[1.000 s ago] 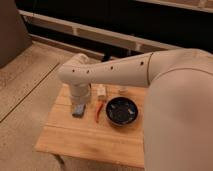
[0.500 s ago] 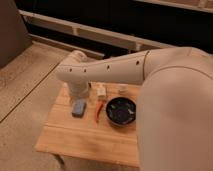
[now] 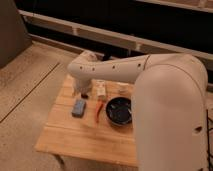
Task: Drag the pepper across the table
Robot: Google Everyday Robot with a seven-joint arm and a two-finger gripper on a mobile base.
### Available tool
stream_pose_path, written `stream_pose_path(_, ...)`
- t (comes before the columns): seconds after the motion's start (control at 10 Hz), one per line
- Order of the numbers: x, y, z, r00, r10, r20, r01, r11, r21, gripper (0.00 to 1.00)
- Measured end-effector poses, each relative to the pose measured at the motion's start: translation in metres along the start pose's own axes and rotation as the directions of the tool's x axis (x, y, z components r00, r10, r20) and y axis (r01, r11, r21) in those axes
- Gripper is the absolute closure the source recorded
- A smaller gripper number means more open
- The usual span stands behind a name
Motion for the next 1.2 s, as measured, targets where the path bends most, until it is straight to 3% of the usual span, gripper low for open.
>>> stream_pose_path(0.1, -0.001, -0.023, 0.012, 0.997, 0.069, -0.034, -0.069, 0.998, 0.012, 0.35)
stream_pose_path(0.4, -0.007, -0.06, 0.032, 0.985, 0.147, -0.089, -0.144, 0.989, 0.046, 0.35)
stream_pose_path(1.2, -0.01, -0.069, 0.079, 0.967, 0.156, -0.203, -0.144, 0.987, 0.071, 0.35)
